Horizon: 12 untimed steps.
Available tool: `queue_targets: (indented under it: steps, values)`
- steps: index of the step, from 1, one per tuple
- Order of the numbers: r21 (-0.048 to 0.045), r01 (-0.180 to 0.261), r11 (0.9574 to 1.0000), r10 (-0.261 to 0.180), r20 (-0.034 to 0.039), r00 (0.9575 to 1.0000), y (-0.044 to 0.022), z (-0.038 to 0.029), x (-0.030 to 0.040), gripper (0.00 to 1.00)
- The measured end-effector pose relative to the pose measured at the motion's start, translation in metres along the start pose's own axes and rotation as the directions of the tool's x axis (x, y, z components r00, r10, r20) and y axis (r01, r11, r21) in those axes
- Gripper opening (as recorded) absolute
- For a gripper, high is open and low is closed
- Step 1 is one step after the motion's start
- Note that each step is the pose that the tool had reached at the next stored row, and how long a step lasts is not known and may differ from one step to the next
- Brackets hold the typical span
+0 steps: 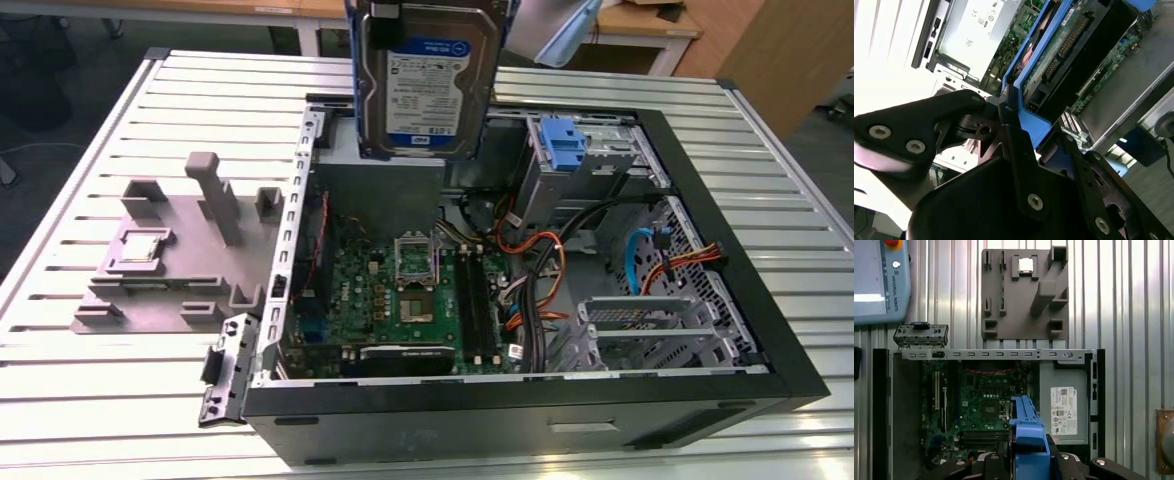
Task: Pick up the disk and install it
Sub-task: 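Pick up the disk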
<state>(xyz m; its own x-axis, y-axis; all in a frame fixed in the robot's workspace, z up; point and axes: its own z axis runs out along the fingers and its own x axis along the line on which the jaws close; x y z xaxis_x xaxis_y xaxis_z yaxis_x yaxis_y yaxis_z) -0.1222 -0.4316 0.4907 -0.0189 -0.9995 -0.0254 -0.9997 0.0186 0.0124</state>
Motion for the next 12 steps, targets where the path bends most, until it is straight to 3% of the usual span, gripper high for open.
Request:
queue_targets:
  steps: [5,6,9,12]
  values:
    - [0.0000,0.000,1.0000,0.000,0.0000,1.0000,-0.0052,0.0001,0.0045,0.37]
    - [0.0000,0.000,1.0000,0.000,0.0000,1.0000,-0.0075,0.0004,0.0105,0.37]
    - [0.0000,0.000,1.0000,0.000,0.0000,1.0000,-0.0201,0.0009,0.0109,0.37]
    - [0.0001,0.000,1.0000,0.000,0.0001,1.0000,-0.0262,0.0012,0.0109,0.37]
